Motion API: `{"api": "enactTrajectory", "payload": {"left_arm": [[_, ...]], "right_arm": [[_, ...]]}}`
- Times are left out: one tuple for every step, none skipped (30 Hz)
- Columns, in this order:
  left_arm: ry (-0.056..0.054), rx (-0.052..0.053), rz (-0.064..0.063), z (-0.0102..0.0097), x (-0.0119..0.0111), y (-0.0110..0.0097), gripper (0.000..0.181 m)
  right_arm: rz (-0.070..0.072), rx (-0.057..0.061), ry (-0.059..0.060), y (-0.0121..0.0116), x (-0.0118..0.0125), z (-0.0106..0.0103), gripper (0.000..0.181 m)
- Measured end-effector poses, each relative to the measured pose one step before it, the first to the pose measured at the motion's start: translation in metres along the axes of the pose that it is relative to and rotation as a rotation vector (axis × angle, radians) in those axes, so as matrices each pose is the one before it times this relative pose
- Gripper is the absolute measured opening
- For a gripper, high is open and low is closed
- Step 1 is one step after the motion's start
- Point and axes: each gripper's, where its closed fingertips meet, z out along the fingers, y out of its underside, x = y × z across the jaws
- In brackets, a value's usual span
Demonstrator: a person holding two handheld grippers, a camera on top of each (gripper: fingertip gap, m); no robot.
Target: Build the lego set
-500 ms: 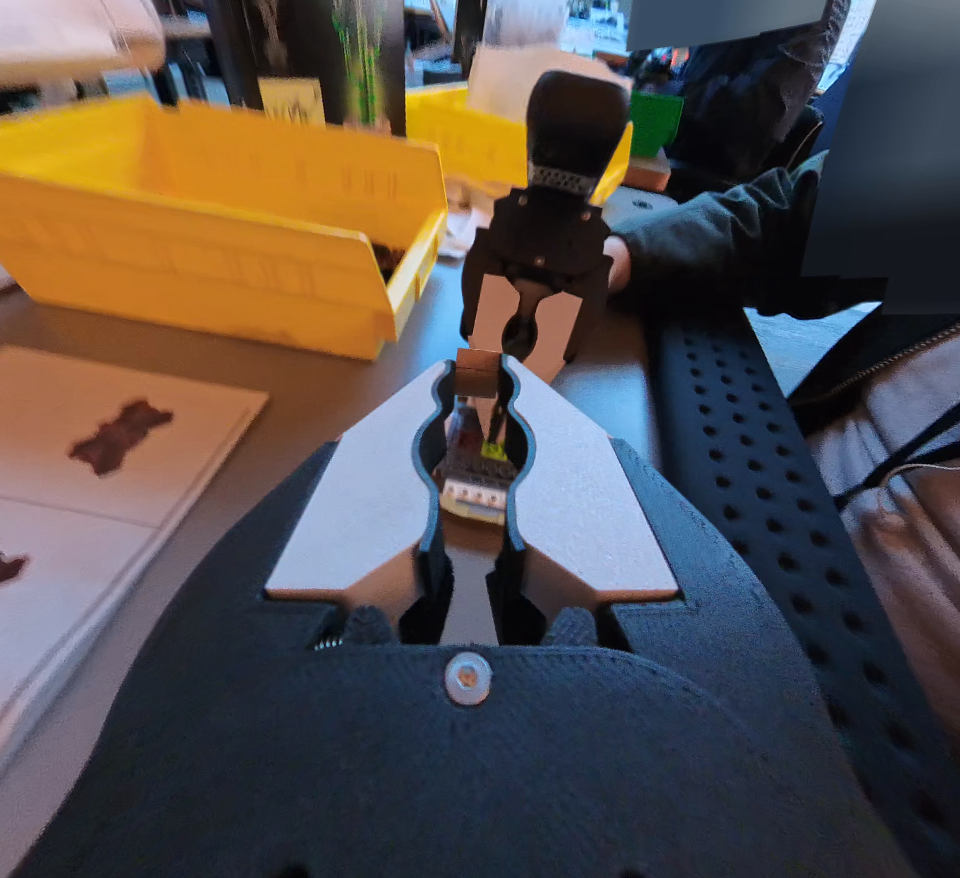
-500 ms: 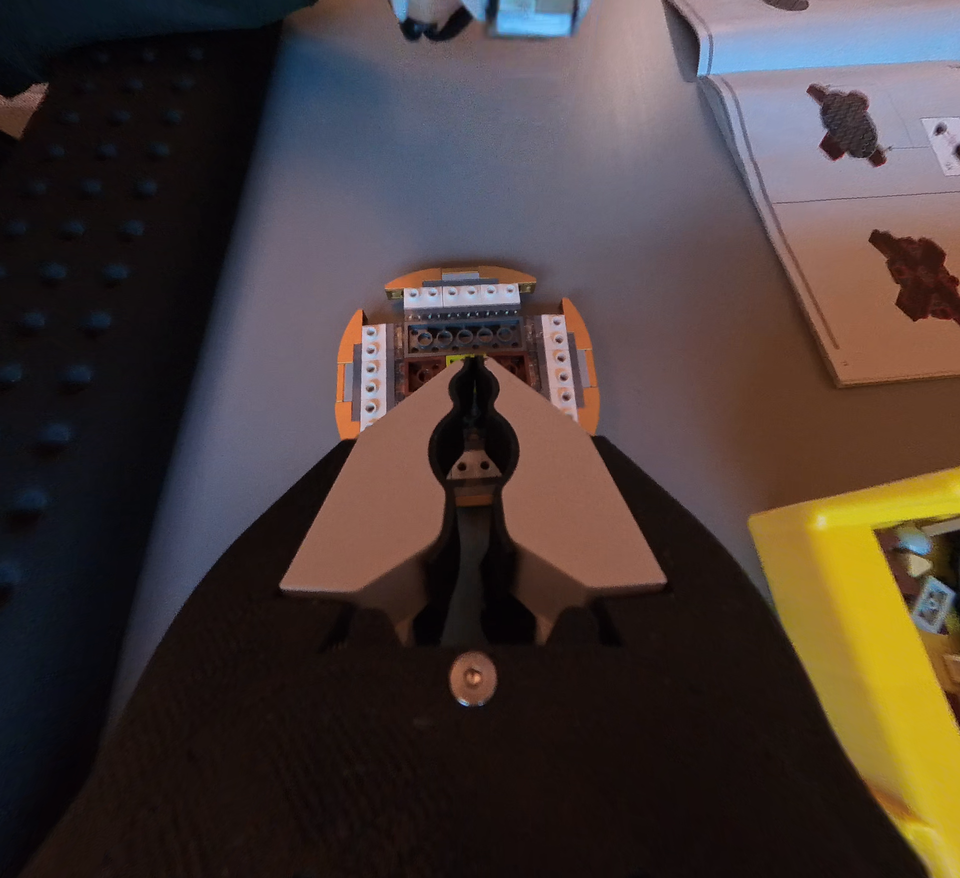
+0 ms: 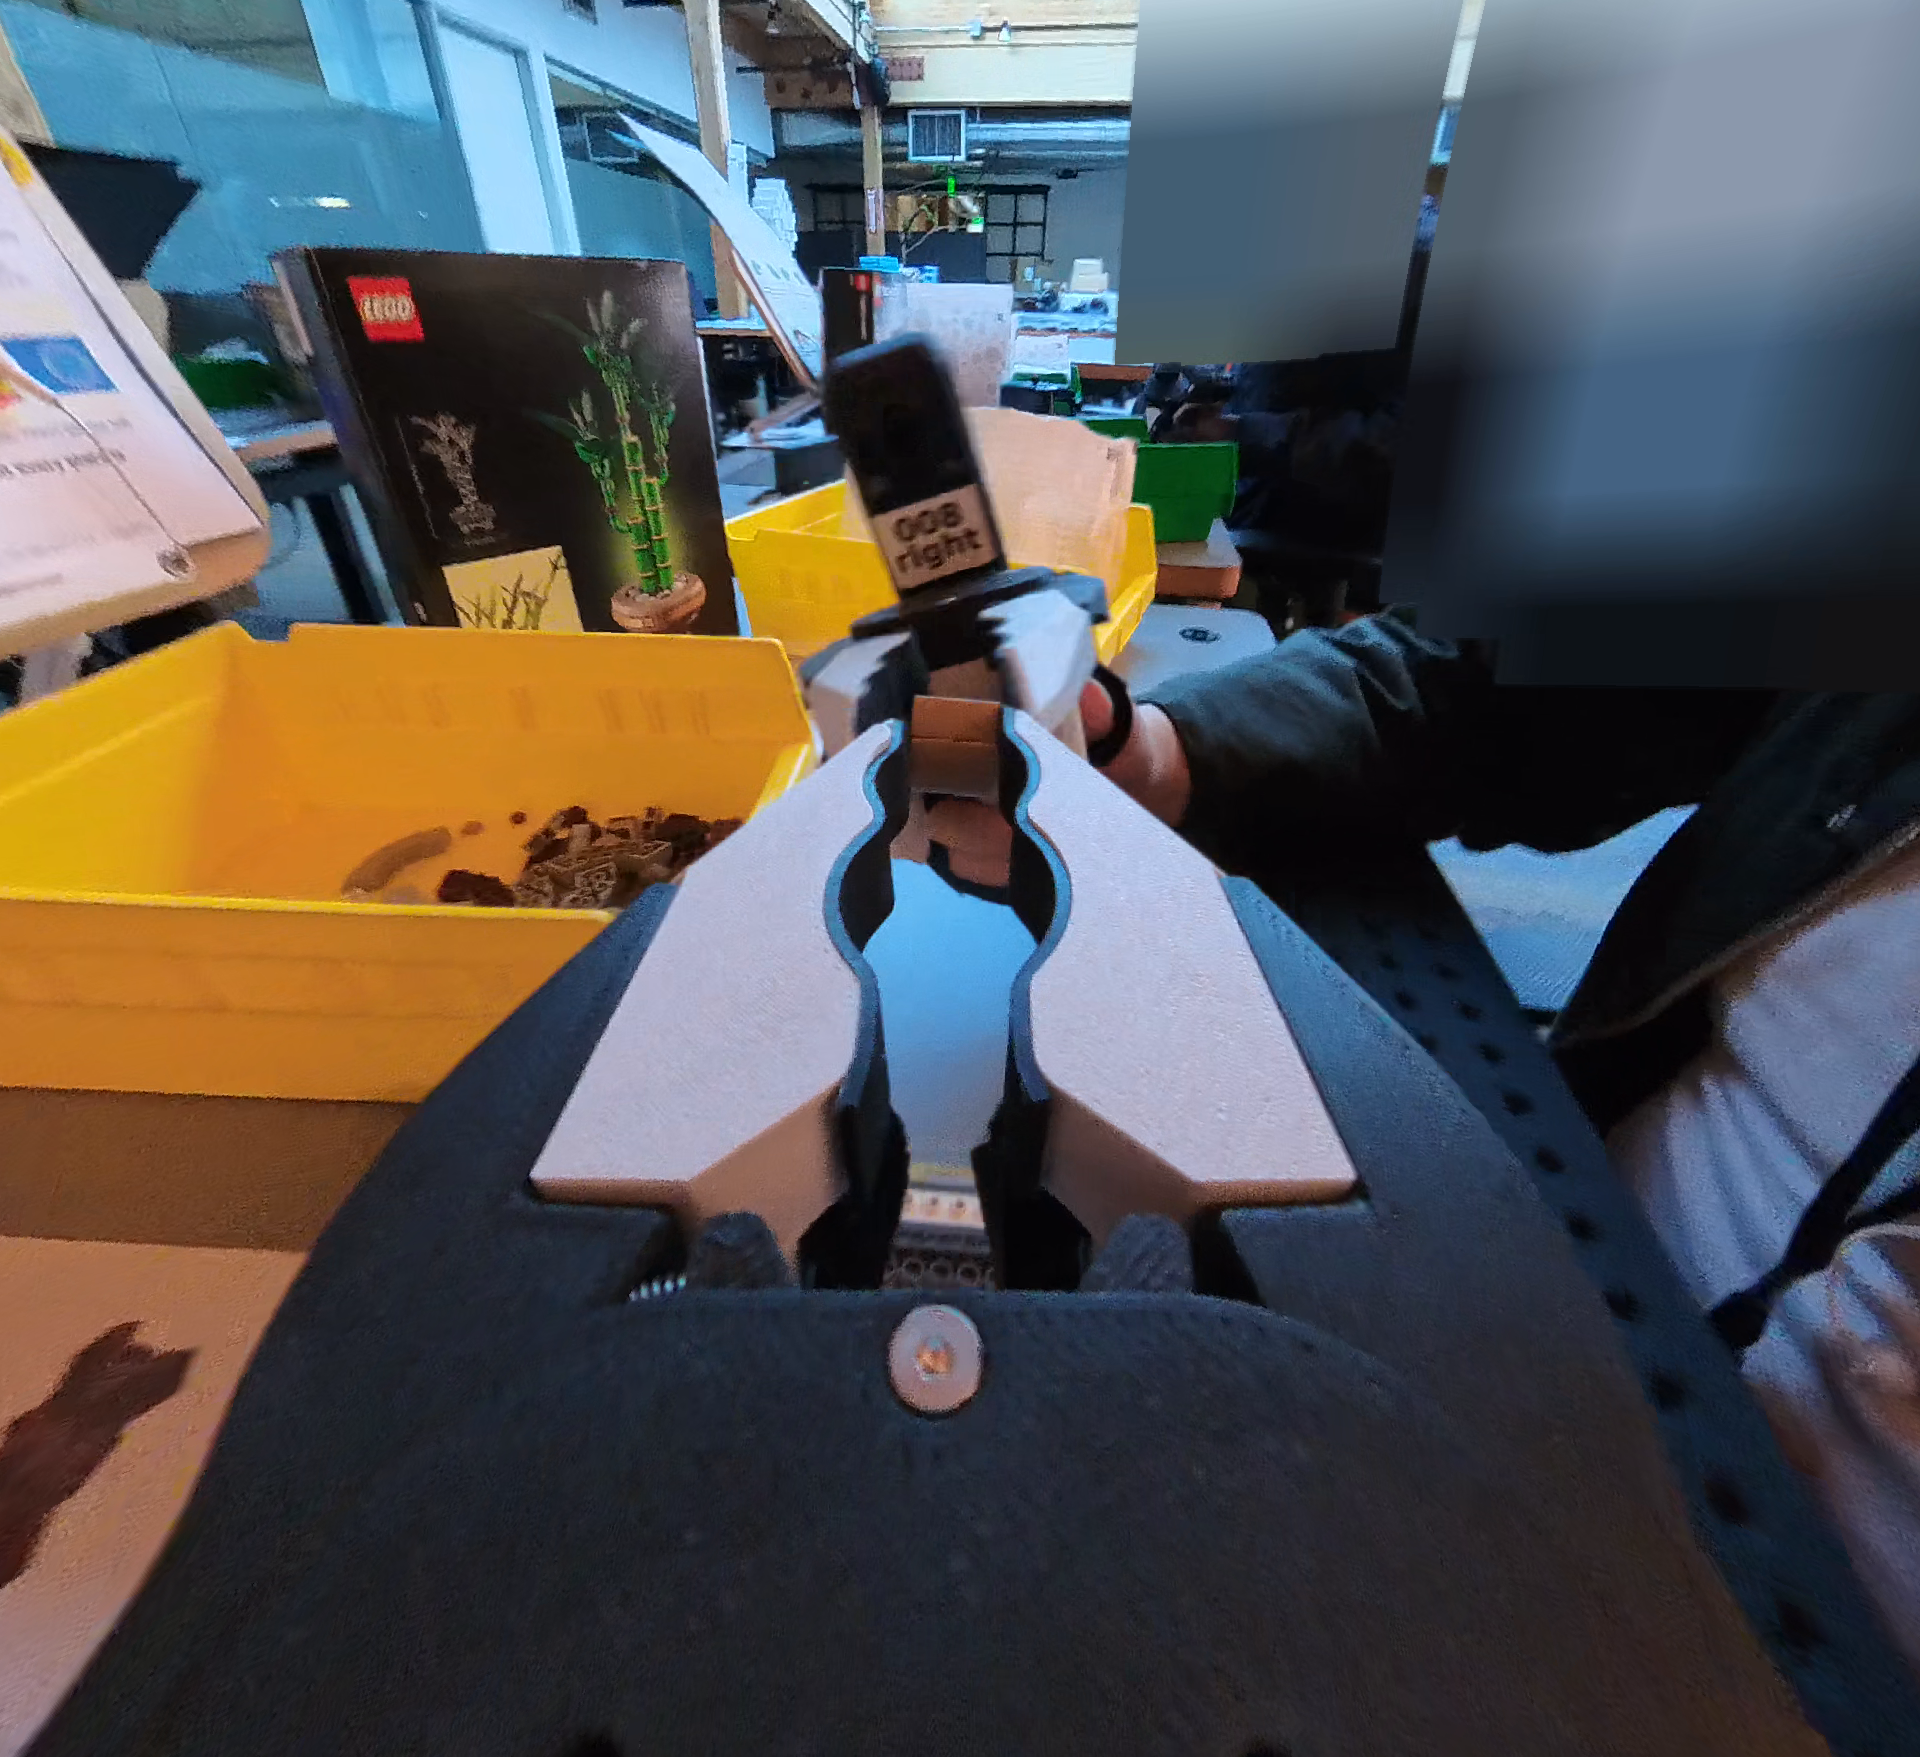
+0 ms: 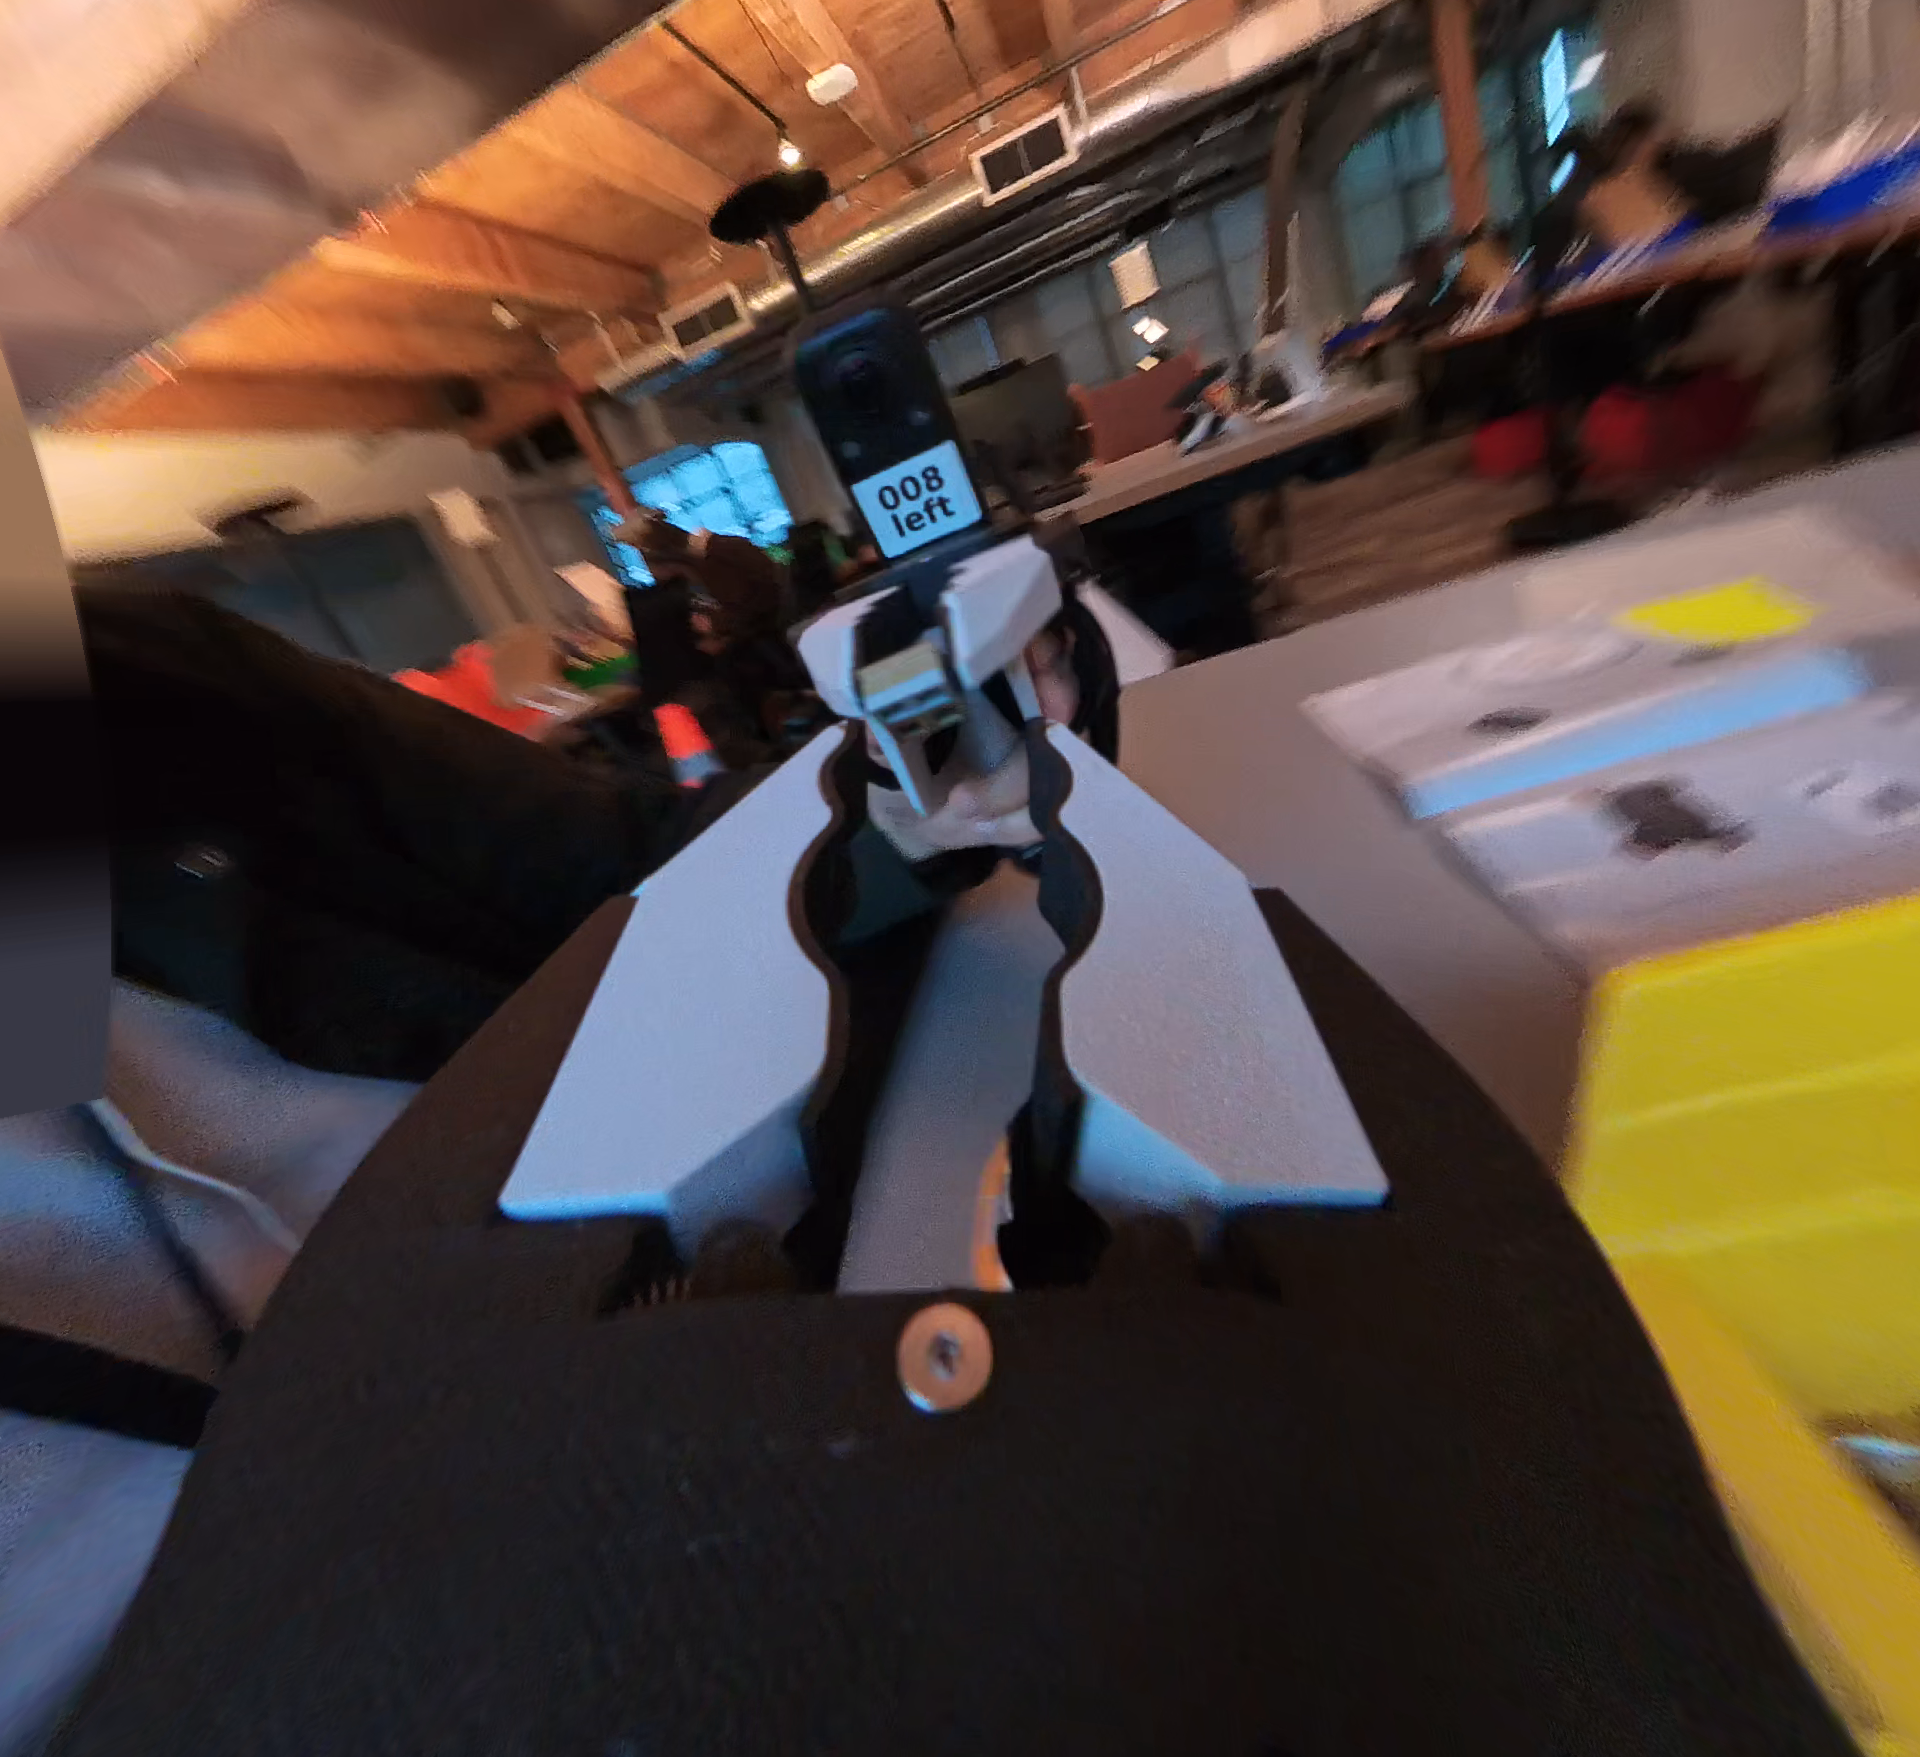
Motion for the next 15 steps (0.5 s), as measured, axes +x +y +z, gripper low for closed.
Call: {"api": "enactTrajectory", "payload": {"left_arm": [[0.0133,0.0055,-0.0456,0.00467,-0.00396,-0.00133,0.014],[0.0094,0.0058,-0.0403,0.00458,-0.00459,-0.00160,0.014],[0.0133,0.0071,-0.0306,0.00486,-0.00352,-0.00145,0.014],[0.0194,0.0001,-0.0196,0.00513,-0.00215,0.00000,0.014],[0.0095,-0.0068,-0.0123,0.00491,-0.00312,0.00165,0.014],[0.0042,-0.0020,-0.0120,0.00433,-0.00350,0.00192,0.014],[0.0015,0.0085,-0.0175,0.00289,-0.00332,0.00122,0.014],[-0.0025,0.0106,-0.0218,0.00120,-0.00364,0.00156,0.014],[0.0110,0.0101,-0.0168,-0.00088,-0.00098,0.00214,0.014],[0.0056,0.0075,-0.0117,-0.00213,-0.00058,0.00263,0.014],[-0.0013,0.0004,-0.0049,-0.00266,-0.00069,0.00309,0.014],[-0.0071,-0.0057,0.0013,-0.00268,-0.00087,0.00353,0.014],[-0.0141,-0.0052,0.0032,-0.00242,-0.00143,0.00312,0.014],[-0.0167,-0.0002,0.0030,-0.00223,-0.00165,0.00214,0.014],[-0.0022,-0.0009,0.0020,-0.00177,0.00038,0.00166,0.014]], "right_arm": [[-0.0992,0.0124,0.0401,-0.00588,-0.00061,-0.00400,0.030],[-0.0707,0.0116,0.0497,-0.00557,0.00309,-0.00449,0.031],[-0.0437,0.0017,0.0442,-0.00331,0.00513,-0.00450,0.030],[-0.0179,0.0021,0.0346,-0.00210,0.00563,-0.00403,0.029],[-0.0003,-0.0013,0.0206,-0.00055,0.00490,-0.00329,0.029],[0.0093,-0.0098,0.0096,0.00156,0.00405,-0.00278,0.027],[0.0078,-0.0033,0.0041,0.00130,0.00307,-0.00241,0.026],[0.0063,0.0043,-0.0046,0.00064,0.00133,-0.00188,0.021],[0.0113,-0.0123,-0.0141,0.00283,-0.00055,-0.00035,0.016],[0.0119,-0.0135,-0.0049,0.00267,0.00068,0.00080,0.016],[0.0105,-0.0196,-0.0058,0.00364,0.00023,0.00159,0.016],[0.0055,-0.0193,-0.0028,0.00413,0.00033,0.00181,0.015],[-0.0017,-0.0188,0.0021,0.00397,0.00068,0.00178,0.015],[-0.0113,-0.0179,0.0077,0.00340,0.00090,0.00168,0.013],[-0.0147,-0.0152,-0.0011,0.00247,-0.00079,0.00152,0.012]]}}
